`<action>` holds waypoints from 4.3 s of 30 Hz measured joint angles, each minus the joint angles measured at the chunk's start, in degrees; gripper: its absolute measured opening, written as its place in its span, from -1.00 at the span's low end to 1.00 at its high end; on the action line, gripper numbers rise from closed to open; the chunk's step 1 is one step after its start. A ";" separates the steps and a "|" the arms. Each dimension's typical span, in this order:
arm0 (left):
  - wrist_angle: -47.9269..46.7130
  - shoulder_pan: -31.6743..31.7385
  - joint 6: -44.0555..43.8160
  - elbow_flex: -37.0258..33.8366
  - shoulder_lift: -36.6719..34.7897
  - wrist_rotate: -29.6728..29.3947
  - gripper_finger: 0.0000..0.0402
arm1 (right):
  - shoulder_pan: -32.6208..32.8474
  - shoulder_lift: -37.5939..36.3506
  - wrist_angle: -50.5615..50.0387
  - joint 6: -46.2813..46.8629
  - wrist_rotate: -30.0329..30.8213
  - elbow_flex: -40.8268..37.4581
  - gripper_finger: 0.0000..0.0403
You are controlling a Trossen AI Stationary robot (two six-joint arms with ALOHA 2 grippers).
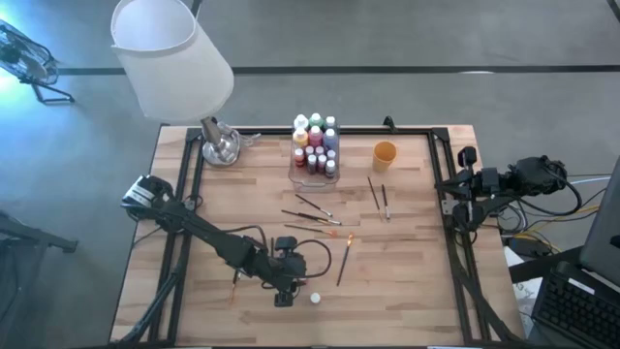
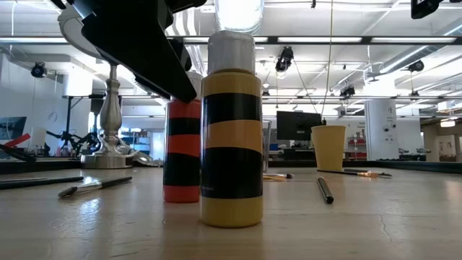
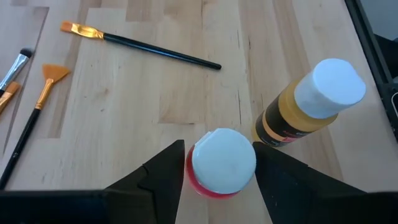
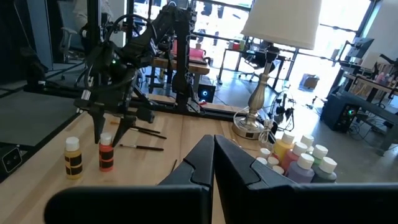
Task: Pick & Place Paint Supplies
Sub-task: Put the small red paint bottle into the bin
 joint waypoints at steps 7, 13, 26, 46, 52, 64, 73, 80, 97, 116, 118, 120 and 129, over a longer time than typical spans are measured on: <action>-0.39 0.00 0.54 0.69 -0.03 -0.01 -0.04 | 0.00 -0.01 0.00 0.00 0.00 0.00 -0.96; -0.90 0.00 0.63 0.68 -0.09 -0.04 -0.04 | 0.00 0.00 -0.02 0.00 0.00 0.00 -0.96; -0.83 0.02 0.72 0.70 -0.15 -0.49 -0.25 | 0.00 0.00 -0.01 0.00 0.00 0.00 -0.96; -13.44 0.48 0.68 8.62 -4.10 -20.74 -0.39 | 0.00 0.00 -0.02 0.00 0.00 0.00 -0.96; -14.14 3.73 1.46 10.72 -6.47 -35.97 -0.38 | 0.00 0.00 0.00 0.00 0.00 0.00 -0.96; -13.76 20.10 1.60 11.06 -7.46 -37.57 -0.38 | 0.00 0.00 -0.01 0.00 0.00 0.00 -0.96; -13.48 30.52 0.09 9.43 -7.48 -28.99 -0.38 | 0.00 -0.01 0.00 0.00 0.00 0.00 -0.96; -10.94 34.27 -1.08 7.50 -6.62 -27.02 -0.38 | 0.00 -0.01 -0.02 0.00 0.00 0.00 -0.96; -0.80 38.50 -3.48 -0.33 -4.72 -21.01 -0.37 | 0.00 -0.02 0.00 0.00 0.00 0.00 -0.96; 6.65 42.27 -4.37 -4.15 -0.69 -15.60 -0.37 | 0.00 -0.02 -0.06 0.00 0.00 0.00 -0.96; 6.73 42.38 -4.35 -4.15 -0.61 -15.85 -0.37 | -0.01 -0.02 -0.01 0.00 0.00 0.00 -0.96; 6.82 42.38 -4.31 -4.15 -0.61 -16.15 -0.37 | -0.02 -0.02 -0.01 0.00 0.00 0.00 -0.96; 7.47 42.73 -2.50 -4.02 -0.53 -16.08 -0.35 | 0.00 -0.02 -0.02 0.00 0.00 0.00 -0.96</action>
